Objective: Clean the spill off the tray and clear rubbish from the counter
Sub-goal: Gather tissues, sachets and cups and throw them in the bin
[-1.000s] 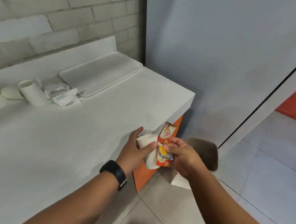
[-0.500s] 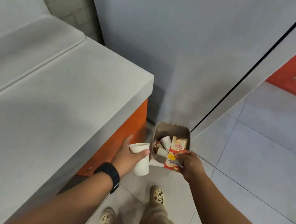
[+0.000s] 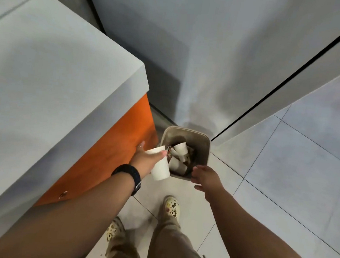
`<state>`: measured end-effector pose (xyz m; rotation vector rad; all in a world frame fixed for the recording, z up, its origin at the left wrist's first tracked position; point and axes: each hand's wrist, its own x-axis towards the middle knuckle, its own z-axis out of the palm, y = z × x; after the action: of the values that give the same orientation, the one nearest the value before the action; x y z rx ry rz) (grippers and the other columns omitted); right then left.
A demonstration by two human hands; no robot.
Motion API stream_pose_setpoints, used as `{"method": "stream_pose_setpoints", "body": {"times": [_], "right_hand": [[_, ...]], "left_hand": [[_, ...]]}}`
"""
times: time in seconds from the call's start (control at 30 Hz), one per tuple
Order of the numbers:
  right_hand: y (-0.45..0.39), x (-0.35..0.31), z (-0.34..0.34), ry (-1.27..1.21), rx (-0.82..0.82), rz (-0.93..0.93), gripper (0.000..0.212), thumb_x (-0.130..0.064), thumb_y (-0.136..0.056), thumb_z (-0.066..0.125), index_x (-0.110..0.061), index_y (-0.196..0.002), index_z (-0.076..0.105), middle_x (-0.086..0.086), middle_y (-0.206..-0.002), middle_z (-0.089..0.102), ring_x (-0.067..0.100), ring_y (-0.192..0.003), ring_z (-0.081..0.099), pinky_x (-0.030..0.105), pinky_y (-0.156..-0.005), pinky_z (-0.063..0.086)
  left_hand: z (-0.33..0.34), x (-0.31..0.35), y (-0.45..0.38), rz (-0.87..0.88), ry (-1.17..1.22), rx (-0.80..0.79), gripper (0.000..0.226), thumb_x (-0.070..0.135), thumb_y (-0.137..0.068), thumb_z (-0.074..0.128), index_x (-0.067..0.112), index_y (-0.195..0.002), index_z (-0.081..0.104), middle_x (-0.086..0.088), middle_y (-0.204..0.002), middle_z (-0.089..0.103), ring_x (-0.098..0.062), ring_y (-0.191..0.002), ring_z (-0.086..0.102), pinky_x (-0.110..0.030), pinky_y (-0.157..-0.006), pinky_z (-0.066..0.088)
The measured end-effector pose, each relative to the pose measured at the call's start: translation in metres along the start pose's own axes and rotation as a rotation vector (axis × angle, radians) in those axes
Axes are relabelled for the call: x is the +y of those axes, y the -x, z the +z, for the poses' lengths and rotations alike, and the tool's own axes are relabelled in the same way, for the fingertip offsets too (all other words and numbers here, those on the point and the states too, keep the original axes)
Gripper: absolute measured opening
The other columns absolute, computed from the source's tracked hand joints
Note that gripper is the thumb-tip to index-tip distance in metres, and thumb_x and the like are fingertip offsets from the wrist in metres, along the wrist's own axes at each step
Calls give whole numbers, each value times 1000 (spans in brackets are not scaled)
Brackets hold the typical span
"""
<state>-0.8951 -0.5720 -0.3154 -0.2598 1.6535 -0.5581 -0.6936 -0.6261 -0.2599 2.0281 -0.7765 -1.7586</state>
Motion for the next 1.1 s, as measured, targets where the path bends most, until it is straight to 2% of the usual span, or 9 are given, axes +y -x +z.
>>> {"method": "stream_pose_setpoints", "body": {"times": [0.07,0.1,0.23,0.37,0.5,0.6,0.7,0.93,1.1], "right_hand": [[4,2,-3,5,-41,17,19,-8,-92,53,5,-106,56,8,-77,51,19,-59,44,23,-56,27],[5,2,-4,22,-44,35,10,-8,-93,52,-1,-97,58,9,-78,50,19,-60,44,24,-56,27],[13,-4,-5,50,-53,24,4,-13,-91,58,-15,-93,60,9,-82,56,21,-66,49,24,-57,32],[20,-21,0,101,-65,31,9,-14,-94,55,-17,-86,58,5,-75,56,17,-59,50,23,-56,34],[27,-40,17,66,-188,79,20,-12,-97,42,-15,-81,52,1,-58,54,12,-42,49,14,-42,35],[50,-55,40,150,-165,-42,12,-13,-93,53,-19,-83,57,4,-79,58,15,-57,51,18,-48,39],[77,-69,64,221,-269,-159,7,-17,-94,52,-19,-92,59,5,-86,64,18,-69,56,24,-58,38],[144,-106,125,211,-447,-480,10,-18,-96,54,-14,-90,61,8,-74,66,17,-57,57,26,-50,42],[198,-126,170,312,-581,-656,11,-18,-95,55,-12,-91,63,6,-72,67,14,-55,57,27,-51,40]], "left_hand": [[14,10,-5,-49,72,-33,103,36,-82,71,35,-150,-6,-4,-152,33,-29,-128,45,-49,-100,44],[17,13,-6,-63,81,-44,103,39,-83,69,37,-149,-11,-4,-154,29,-29,-132,42,-50,-102,42],[9,11,4,-42,-80,-6,117,68,-64,66,41,-147,-12,0,-156,25,-29,-136,39,-47,-108,38],[-20,0,22,7,-244,101,97,49,-84,62,29,-152,-4,-4,-154,28,-28,-137,36,-42,-112,32],[-47,-4,38,12,-325,151,90,48,-86,60,24,-152,4,-6,-156,24,-28,-138,34,-40,-112,31],[-65,-1,61,44,-277,142,82,49,-87,59,26,-151,13,-3,-155,26,-28,-134,39,-42,-110,35],[-80,2,89,126,-215,130,77,47,-86,60,25,-149,21,-2,-154,29,-25,-135,38,-44,-109,37],[-117,20,160,360,-160,184,35,34,-92,58,25,-126,50,6,-125,58,-8,-109,56,-28,-99,43],[-152,20,202,405,24,218,34,35,-92,59,25,-124,55,5,-109,64,-9,-95,63,-32,-89,49]]}}
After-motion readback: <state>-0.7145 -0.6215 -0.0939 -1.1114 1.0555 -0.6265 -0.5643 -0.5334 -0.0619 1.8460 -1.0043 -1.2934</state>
